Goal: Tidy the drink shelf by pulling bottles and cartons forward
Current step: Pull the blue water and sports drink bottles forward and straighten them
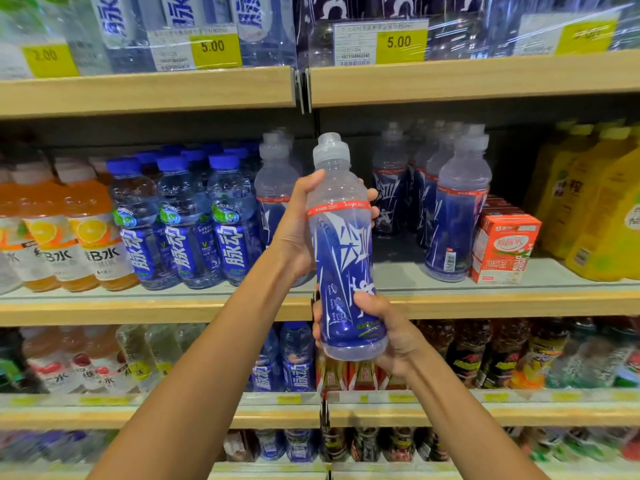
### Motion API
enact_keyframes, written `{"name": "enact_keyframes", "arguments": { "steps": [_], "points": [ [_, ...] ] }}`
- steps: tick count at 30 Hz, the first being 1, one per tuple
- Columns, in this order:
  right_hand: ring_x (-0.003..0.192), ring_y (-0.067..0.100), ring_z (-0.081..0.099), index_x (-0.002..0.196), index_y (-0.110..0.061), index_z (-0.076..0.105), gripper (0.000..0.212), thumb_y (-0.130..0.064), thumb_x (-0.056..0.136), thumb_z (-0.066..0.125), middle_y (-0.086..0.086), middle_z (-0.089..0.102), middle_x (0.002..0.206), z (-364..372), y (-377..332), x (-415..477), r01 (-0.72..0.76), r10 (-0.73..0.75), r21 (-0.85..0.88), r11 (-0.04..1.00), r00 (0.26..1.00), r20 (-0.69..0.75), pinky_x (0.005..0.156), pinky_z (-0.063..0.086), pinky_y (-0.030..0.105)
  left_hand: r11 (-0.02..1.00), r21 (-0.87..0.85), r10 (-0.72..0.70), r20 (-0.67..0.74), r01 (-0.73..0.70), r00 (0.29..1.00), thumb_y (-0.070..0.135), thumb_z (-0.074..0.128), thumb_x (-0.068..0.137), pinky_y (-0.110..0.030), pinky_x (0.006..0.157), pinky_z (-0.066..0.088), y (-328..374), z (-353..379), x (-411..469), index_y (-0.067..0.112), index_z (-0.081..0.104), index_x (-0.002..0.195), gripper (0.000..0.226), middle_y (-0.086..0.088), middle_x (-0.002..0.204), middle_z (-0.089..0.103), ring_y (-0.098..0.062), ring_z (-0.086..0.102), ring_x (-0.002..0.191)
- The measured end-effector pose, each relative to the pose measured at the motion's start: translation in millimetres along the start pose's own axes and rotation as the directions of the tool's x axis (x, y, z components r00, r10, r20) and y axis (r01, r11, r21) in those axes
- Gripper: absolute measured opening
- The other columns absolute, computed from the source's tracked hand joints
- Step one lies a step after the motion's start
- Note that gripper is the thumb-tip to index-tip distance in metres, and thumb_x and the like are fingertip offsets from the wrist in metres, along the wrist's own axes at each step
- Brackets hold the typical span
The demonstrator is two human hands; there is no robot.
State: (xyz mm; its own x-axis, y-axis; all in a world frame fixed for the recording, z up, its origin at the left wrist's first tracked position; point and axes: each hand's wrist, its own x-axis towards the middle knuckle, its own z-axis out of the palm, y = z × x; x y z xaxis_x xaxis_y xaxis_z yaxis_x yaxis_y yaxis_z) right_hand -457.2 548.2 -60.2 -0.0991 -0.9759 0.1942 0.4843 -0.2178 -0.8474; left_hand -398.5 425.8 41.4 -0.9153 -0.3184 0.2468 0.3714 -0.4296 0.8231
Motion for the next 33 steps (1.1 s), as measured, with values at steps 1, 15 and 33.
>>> {"name": "enact_keyframes", "arguments": {
  "steps": [1,15,33],
  "points": [
    [0.079,0.031,0.069,0.12,0.0,0.05,0.079,-0.035,0.057,0.085,0.018,0.068,0.095,0.6,-3.0,-2.3,0.022,-0.028,-0.064,0.998,0.995,-0.099,0.075,0.057,0.041,0.991,0.13,0.034,-0.088,-0.023,0.996,0.048,0.065,0.078,-0.033,0.079,0.055,0.9,1.8,-0.2,0.008,0.066,0.105,0.048,-0.013,0.101,0.07,-0.023,0.068,0.084],
    [0.091,-0.006,0.063,0.111,-0.041,0.046,0.049,-0.04,0.073,0.078,-0.021,0.061,0.105,6.5,8.6,-7.7,0.092,-0.658,-0.845,0.527,0.674,-0.337,0.07,0.051,0.009,0.677,0.694,0.592,-0.319,-0.243,0.74,0.04,0.076,0.079,-0.014,0.066,0.049,-26.1,32.9,3.1,0.032,0.059,0.092,0.022,0.011,0.089,0.069,-0.004,0.068,0.084],
    [0.085,0.03,0.068,0.113,-0.005,0.06,0.065,-0.047,0.067,0.081,0.019,0.066,0.098,-8.1,-8.4,-13.3,0.03,-0.025,-0.067,0.997,0.998,0.066,0.081,0.056,0.042,0.991,-0.127,0.065,0.2,-0.04,0.978,0.026,0.084,0.049,-0.032,0.068,0.055,-7.7,20.1,10.6,0.007,0.066,0.088,0.047,-0.007,0.086,0.063,-0.024,0.063,0.071]
  ]
}}
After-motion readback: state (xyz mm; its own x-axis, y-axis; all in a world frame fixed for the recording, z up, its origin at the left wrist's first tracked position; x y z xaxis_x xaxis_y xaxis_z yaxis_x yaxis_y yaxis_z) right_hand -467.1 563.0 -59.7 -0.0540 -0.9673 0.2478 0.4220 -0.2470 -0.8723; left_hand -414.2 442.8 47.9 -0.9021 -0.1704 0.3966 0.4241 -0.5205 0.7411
